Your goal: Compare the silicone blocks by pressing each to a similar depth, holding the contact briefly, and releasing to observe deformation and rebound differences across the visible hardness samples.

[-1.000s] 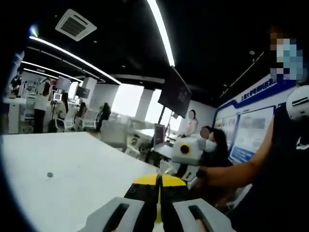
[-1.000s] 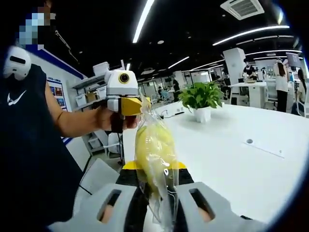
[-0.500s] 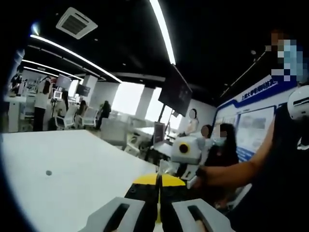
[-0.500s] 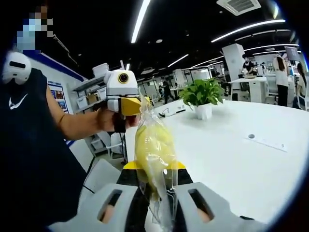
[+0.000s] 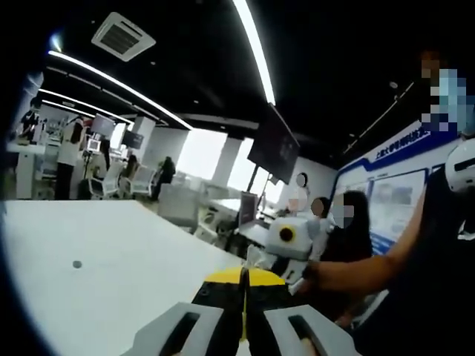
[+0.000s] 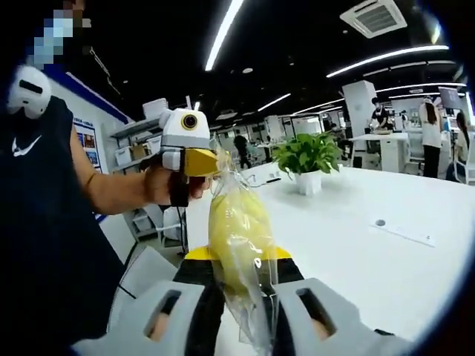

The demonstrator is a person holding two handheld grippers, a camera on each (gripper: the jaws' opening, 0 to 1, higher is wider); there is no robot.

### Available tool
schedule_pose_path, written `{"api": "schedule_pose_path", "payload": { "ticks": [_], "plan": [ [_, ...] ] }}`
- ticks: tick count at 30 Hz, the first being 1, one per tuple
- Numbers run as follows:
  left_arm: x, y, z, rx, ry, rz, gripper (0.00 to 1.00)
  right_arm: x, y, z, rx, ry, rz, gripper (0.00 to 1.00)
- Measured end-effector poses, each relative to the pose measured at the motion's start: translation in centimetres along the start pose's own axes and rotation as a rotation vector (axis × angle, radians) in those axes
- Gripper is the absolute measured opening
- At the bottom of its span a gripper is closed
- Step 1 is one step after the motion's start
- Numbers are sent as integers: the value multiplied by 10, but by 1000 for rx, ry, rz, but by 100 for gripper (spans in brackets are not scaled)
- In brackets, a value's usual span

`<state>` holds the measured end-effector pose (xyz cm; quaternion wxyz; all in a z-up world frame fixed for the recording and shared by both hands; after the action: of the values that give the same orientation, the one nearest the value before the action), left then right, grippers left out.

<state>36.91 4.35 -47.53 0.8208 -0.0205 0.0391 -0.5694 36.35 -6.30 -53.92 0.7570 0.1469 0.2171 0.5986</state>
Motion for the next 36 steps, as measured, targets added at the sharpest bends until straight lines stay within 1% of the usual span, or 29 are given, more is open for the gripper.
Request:
{"api": "schedule_pose_path", "payload": {
  "ticks": [2,3,7,9,13,15,18,20,22,23,25,26,30,31,33,36],
  "plan": [
    [-1,0,0,-10,-1,-2,0,1,0,-1,-28,-17,-9,12],
    [-1,-1,1,-10,-1,-4,0,2,0,-2,-28,-18,-8,13],
    [-1,-2,1,-9,-3,-9,0,5,2,-6,-2,-8,13,15],
    [-1,-2,0,-13,1,-15,0,7,3,-8,-6,-8,4,16],
    [-2,-4,-1,-15,7,-31,0,8,3,-9,7,-8,10,21],
    [-2,-4,0,-17,9,-27,0,9,4,-9,10,-10,17,24],
    [-3,-3,1,-17,7,-26,0,9,7,-8,28,-33,33,34],
    [-2,-2,0,-21,10,-25,0,10,8,-7,33,-42,26,46],
    [0,-2,-1,-24,18,-23,0,10,5,-6,29,-54,2,58],
    [1,-2,-2,-25,20,-22,0,9,2,-4,12,-68,-28,63],
    [2,-3,-3,-29,21,-22,0,7,-1,-3,12,-86,-56,72],
    [3,-3,-3,-31,18,-22,0,4,-5,0,3,-117,-87,76],
    [7,-3,-1,-37,6,-27,0,-6,-15,2,-1,-164,-157,97],
    [8,-4,-1,-40,2,-27,0,-12,-18,0,-17,-159,-187,96],
    [10,-4,0,-44,-4,-29,0,-18,-17,-2,-26,-164,-202,96],
    [11,-3,2,-61,-16,-26,0,-31,-24,-4,-25,-174,-255,96]
  ]
}}
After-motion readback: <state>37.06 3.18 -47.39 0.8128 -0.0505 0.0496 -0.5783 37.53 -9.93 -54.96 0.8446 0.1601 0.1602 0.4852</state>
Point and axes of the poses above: the point that each gripper's makers call its tool centre point, and the gripper's own axes: x roughly forward along the fingers, y roughly to its left, z roughly out of its top, the point moved 5 cm from there along -x, roughly backward along the fingers, and after that the axes turned 15 degrees about x, right-handed, at the moved point
